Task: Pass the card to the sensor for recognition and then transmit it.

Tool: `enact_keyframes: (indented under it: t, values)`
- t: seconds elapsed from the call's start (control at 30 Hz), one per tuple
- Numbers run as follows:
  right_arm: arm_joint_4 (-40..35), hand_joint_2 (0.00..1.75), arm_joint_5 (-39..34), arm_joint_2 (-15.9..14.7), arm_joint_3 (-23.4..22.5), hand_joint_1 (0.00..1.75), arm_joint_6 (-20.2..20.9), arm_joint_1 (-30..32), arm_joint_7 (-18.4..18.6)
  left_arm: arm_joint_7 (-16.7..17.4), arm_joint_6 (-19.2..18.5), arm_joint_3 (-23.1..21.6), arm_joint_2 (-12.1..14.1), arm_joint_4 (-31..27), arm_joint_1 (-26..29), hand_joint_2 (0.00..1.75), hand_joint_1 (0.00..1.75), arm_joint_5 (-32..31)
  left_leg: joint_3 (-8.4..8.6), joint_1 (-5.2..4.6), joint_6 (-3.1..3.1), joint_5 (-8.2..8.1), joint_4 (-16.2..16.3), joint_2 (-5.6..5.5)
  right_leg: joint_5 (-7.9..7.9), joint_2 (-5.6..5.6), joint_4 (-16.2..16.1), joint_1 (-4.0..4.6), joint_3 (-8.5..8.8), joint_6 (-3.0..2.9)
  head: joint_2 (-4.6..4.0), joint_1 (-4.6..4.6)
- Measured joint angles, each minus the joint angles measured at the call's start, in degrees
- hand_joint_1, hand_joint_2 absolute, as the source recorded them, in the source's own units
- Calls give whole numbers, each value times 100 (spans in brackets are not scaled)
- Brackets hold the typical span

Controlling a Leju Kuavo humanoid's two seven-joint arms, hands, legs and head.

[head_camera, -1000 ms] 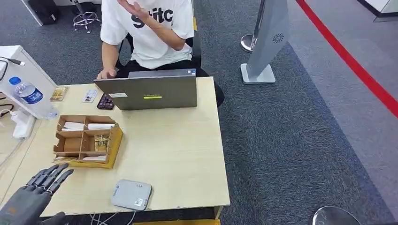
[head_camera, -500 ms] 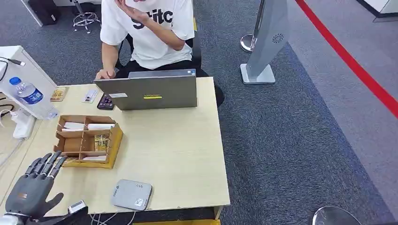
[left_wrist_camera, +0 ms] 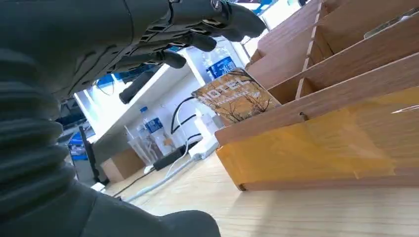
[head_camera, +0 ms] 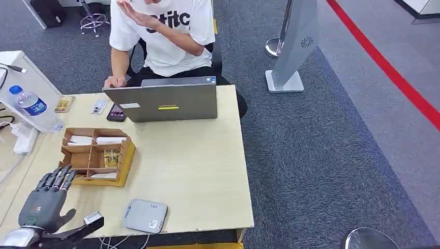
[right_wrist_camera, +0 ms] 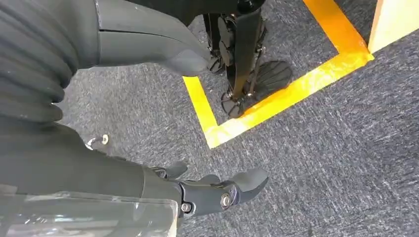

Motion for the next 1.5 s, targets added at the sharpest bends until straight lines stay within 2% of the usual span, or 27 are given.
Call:
enact_keyframes:
  t: [0.33, 1.13, 1.5]
  values:
    - [103, 175, 87, -22, -33, 0, -57, -13, -46, 190, 330, 22, -127, 79, -201, 175, 0, -269, 1, 0, 0, 1, 0, 2, 1, 1, 0, 0, 1, 0, 0, 0]
    - [142, 175, 194, -33, -127, 0, -77, -45, -39, 345, 120, 435, -147, 243, -496, 175, 0, -300, 1, 0, 0, 1, 0, 3, 1, 2, 1, 0, 1, -1, 0, 0]
    - [160, 175, 195, -44, -129, 0, -77, -59, -30, 348, 116, 461, -114, 326, -555, 175, 0, -300, 1, 0, 0, 1, 0, 2, 1, 2, 1, 0, 1, -1, 0, 0]
